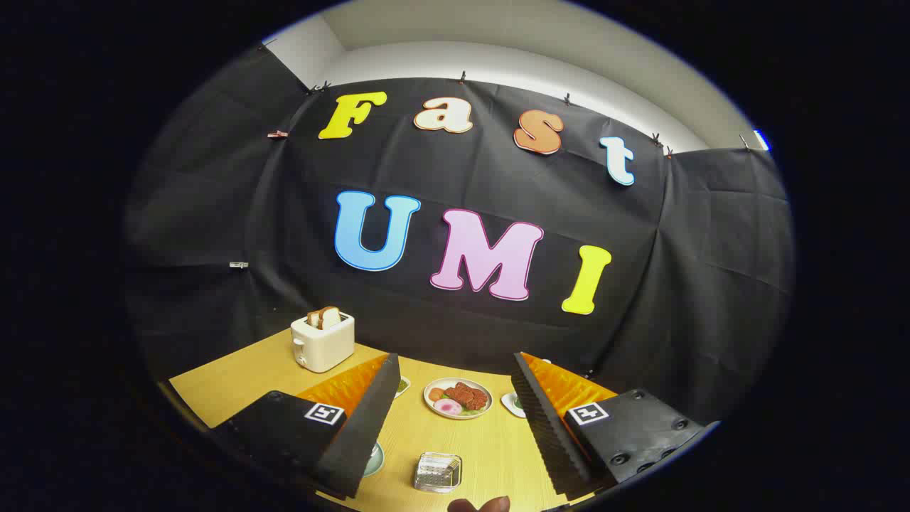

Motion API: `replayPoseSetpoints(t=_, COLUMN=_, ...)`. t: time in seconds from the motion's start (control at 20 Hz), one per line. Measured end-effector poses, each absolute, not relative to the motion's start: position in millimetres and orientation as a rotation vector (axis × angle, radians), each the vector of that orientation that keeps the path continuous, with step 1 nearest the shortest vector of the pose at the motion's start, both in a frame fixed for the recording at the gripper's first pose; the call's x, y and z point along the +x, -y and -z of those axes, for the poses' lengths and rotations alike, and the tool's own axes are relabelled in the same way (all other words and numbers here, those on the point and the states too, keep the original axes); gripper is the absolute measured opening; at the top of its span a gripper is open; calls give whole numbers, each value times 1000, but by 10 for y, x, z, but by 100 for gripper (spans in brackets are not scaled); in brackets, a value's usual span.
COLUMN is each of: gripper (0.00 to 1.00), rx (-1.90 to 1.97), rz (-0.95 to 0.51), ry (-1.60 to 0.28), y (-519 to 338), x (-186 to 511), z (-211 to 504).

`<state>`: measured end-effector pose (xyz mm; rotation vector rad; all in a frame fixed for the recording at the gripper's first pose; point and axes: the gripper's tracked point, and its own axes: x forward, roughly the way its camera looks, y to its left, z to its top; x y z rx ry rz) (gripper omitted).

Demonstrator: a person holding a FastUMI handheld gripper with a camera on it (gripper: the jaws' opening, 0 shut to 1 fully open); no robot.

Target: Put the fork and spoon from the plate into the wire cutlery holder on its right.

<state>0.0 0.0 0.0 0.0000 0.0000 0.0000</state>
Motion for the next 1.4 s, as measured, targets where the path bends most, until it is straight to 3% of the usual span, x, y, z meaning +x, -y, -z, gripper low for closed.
replayPoseSetpoints(t=0.8, gripper=98, rx=18, rz=-28, ry=-36, y=-125, x=83, z=69)
replayPoseSetpoints(t=1.05, gripper=98, rx=164, rz=-234, ry=-371, y=-804, x=-14, z=761)
replayPoseSetpoints(t=1.25, gripper=96, rx=181, rz=-280, ry=-630, y=-1160, x=-134, z=1488)
replayPoseSetpoints(t=1.4, gripper=77, rx=175, rz=-286, ry=-788, y=-1427, x=-186, z=2062)
